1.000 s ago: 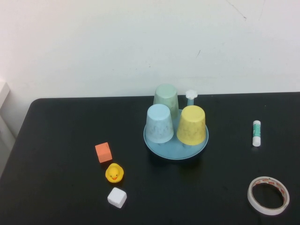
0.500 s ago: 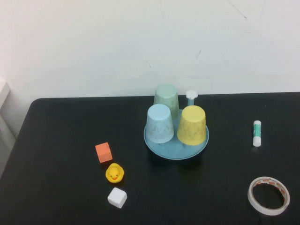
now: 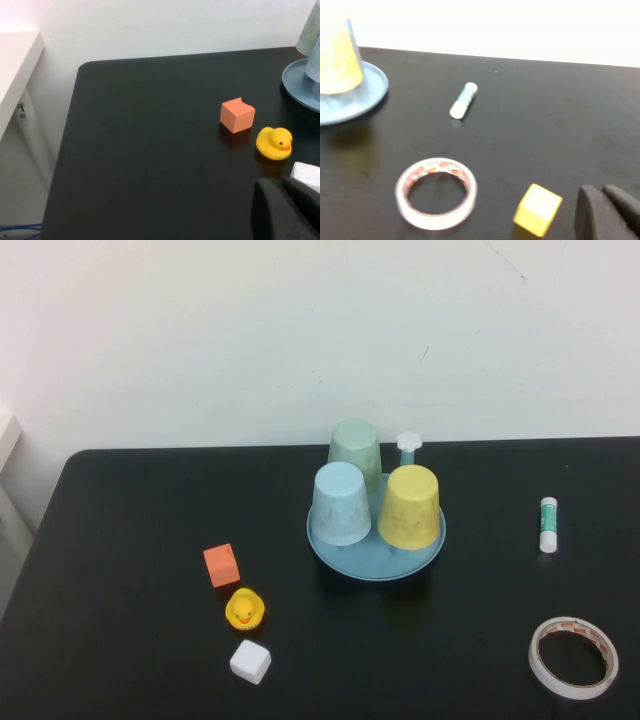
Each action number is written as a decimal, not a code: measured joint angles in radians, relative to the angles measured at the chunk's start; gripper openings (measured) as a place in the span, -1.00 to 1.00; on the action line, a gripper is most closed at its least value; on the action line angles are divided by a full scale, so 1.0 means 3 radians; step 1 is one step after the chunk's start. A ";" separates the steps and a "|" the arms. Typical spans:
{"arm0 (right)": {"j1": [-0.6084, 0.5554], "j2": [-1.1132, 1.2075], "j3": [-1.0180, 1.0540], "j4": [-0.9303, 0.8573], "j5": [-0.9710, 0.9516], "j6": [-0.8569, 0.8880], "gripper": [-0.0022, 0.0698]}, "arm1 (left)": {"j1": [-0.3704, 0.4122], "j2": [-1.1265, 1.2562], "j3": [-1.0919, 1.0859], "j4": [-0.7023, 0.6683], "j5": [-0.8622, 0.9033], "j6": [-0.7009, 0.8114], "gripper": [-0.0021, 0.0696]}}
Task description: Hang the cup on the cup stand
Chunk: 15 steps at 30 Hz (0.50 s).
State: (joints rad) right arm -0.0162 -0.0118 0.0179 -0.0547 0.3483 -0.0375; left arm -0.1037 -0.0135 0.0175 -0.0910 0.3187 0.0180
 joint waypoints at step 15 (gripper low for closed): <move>0.0012 0.0000 0.0000 -0.0416 0.0008 0.0073 -0.94 | 0.0000 0.0000 0.0000 0.0000 0.0000 0.0018 -0.95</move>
State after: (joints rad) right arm -0.0126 -0.0118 0.0179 -0.1794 0.3507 -0.0156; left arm -0.1037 -0.0135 0.0175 -0.0910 0.3187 0.0234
